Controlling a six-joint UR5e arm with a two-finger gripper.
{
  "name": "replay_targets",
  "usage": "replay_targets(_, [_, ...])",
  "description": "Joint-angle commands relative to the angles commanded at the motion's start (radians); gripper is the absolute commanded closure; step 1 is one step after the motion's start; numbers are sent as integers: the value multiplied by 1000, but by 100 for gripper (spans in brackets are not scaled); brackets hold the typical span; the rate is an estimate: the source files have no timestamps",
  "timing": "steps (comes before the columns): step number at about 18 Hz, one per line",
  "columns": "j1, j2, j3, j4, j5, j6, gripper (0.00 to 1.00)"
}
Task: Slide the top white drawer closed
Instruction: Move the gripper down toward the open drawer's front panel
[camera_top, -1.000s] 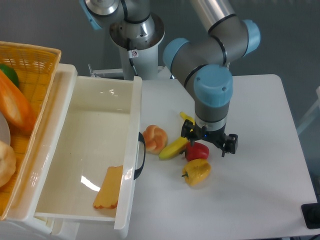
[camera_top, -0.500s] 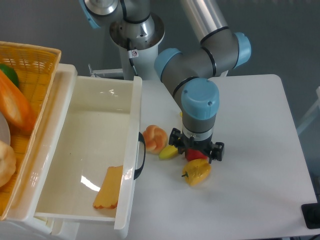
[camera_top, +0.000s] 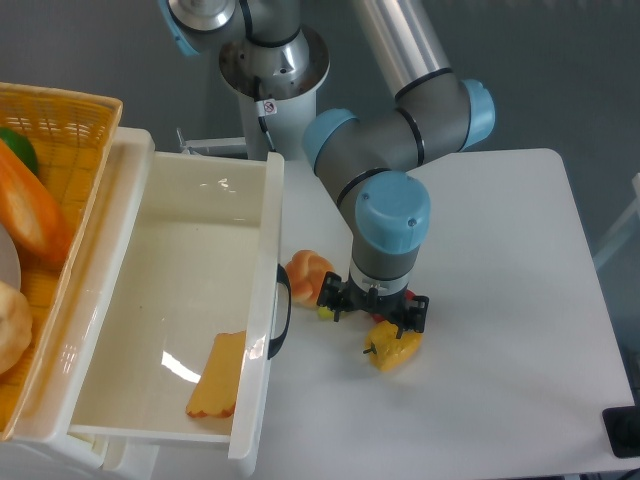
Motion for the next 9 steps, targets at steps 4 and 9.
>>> replay_targets(4, [0,-3,0,-2,-46,-54,0])
replay_targets(9, [-3,-6,-2,-2,-74,-69,0])
